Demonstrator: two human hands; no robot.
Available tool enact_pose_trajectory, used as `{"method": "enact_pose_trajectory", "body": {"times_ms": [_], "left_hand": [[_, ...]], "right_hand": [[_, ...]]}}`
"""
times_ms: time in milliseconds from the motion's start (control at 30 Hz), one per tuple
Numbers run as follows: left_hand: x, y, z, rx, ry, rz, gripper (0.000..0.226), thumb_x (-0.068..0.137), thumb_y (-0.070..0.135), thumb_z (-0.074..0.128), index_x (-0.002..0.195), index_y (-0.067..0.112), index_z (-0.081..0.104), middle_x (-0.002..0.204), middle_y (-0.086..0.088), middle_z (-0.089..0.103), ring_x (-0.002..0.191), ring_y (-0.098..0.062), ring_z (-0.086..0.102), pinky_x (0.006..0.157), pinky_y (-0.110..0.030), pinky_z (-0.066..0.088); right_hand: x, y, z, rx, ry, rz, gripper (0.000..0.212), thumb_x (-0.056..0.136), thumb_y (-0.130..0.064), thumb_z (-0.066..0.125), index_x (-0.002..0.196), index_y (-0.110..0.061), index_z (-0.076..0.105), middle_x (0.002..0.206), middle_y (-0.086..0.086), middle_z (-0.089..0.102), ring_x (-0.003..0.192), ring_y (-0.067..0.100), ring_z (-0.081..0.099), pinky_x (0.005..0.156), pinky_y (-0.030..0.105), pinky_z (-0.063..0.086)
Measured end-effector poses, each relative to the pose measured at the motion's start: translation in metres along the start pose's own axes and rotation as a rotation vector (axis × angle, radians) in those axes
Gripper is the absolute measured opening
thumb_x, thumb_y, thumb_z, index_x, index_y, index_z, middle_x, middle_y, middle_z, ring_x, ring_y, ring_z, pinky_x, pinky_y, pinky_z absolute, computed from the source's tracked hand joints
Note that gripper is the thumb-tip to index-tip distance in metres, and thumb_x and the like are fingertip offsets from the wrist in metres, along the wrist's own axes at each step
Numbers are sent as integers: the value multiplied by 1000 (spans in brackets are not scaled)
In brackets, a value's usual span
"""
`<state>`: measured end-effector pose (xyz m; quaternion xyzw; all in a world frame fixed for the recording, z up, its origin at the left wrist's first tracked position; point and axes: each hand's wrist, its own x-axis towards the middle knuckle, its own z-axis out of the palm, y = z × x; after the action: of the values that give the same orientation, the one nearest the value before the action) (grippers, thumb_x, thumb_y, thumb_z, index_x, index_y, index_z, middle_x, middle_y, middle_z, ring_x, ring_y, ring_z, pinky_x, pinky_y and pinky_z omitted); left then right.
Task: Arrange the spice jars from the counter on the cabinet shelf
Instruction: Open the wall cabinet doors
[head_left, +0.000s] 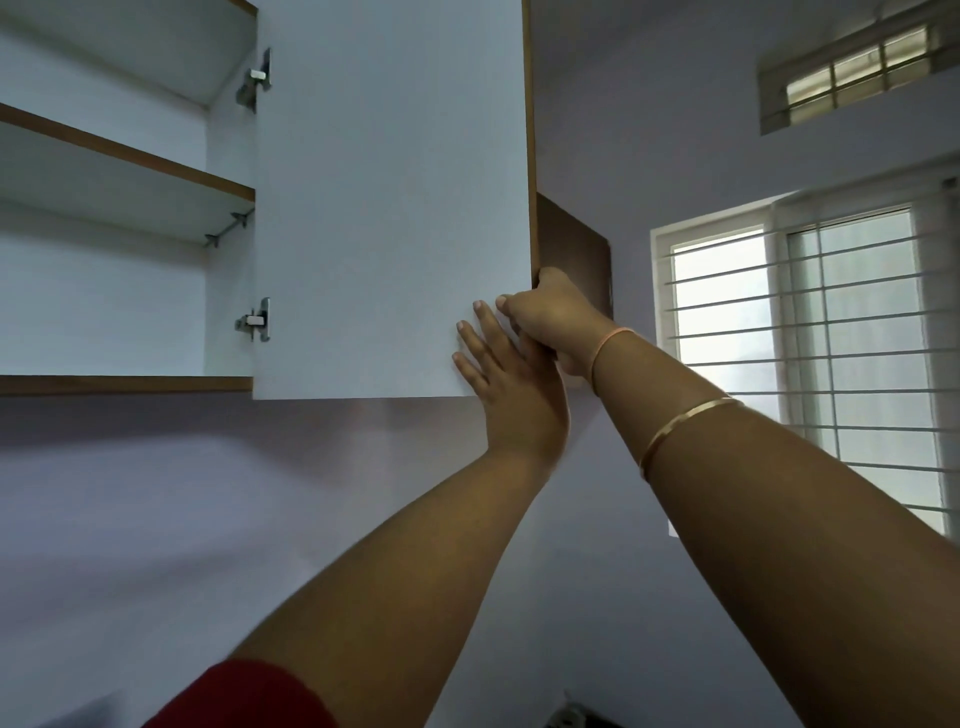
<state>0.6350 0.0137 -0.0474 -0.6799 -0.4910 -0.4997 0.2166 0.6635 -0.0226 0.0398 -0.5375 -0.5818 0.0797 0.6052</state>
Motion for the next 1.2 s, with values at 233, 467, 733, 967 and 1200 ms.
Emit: {"method": "enact_pose_trajectory", "body": {"times_ms": [233, 467, 733, 967, 1200], "left_hand": [[2, 2, 2, 43, -25, 20, 61, 103, 30, 20, 146, 3, -15, 153, -26, -15, 140, -45, -11, 113, -52, -3], [-3, -11, -23, 103, -162, 102, 68, 103, 38, 23, 147, 5, -16, 153, -23, -20, 141, -42, -16, 114, -51, -4], [10, -87, -65, 198, -280, 483, 77, 91, 64, 19, 149, 22, -10, 158, -8, -15, 141, -31, -23, 109, -54, -16], [20, -156, -107, 282, -221, 475, 77, 89, 67, 28, 149, 26, 3, 158, -12, -9, 144, -32, -16, 113, -53, -10], [29, -226, -157, 398, -166, 461, 76, 90, 56, 40, 148, 22, 5, 158, -15, -6, 144, -34, -13, 113, -55, -5]], "right_hand": [[5, 5, 1, 26, 12, 5, 38, 91, -18, 59, 127, -11, 48, 117, 8, 58, 103, 23, 57, 83, 32, 51], [-15, -7, 8, -116, 132, -35, 42, 91, -23, 59, 128, -9, 45, 117, 9, 59, 94, 21, 56, 78, 30, 44], [-42, -34, 43, -539, 325, -120, 93, 88, -21, 64, 151, -14, -4, 157, 21, 5, 138, 45, 28, 106, 47, 38], [-56, -51, 80, -863, 435, -270, 99, 86, -33, 65, 151, -11, -6, 156, 25, -14, 143, 44, -12, 116, 52, -1], [-78, -100, 135, -759, 273, -427, 85, 88, -29, 58, 151, -8, 6, 156, 25, -11, 145, 41, -7, 119, 47, 6]]}}
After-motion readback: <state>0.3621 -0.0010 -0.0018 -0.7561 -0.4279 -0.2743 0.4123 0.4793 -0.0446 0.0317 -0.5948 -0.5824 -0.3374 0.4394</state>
